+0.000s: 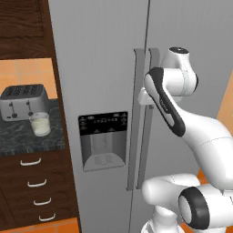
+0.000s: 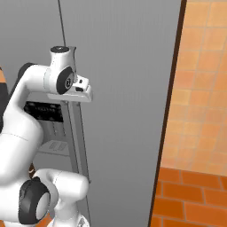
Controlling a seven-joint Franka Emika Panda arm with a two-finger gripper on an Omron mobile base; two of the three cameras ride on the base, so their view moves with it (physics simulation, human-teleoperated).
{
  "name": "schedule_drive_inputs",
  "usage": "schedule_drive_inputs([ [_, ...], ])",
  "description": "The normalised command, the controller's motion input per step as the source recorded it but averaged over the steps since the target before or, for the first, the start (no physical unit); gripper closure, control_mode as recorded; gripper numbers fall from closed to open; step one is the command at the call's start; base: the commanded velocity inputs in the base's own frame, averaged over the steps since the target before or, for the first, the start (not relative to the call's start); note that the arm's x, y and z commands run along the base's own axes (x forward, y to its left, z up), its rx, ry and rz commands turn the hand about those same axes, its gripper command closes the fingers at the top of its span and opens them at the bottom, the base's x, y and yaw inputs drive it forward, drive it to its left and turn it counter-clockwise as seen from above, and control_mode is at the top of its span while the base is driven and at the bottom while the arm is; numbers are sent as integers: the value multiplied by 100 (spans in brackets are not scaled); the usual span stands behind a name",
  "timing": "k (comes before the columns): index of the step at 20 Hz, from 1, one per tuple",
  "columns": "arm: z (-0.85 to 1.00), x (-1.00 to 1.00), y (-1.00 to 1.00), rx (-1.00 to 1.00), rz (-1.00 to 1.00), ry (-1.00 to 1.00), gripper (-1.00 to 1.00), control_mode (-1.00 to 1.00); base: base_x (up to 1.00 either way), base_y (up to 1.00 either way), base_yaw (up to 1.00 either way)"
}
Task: Grab a lemon wedge from the fridge and one ice cube from the ice bowl, and put them in the glass of lemonade.
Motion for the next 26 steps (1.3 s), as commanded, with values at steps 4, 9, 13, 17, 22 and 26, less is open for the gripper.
schedule_drive_inputs([
  [4, 1, -73, 0, 0, -1, -3, -100, -100, 0, 0, 0],
  [9, 0, -92, 0, 0, -3, 0, -100, -100, 0, 0, 0],
  [13, -4, -42, 0, 0, -4, -5, -100, -100, 0, 0, 0],
  [17, 0, 0, 0, 0, 0, 0, -100, 100, 0, 3, 0],
  [22, 0, 0, 0, 0, 0, 0, -100, 100, -23, 51, -14],
  [26, 0, 0, 0, 0, 0, 0, -100, 100, -38, -15, -2],
])
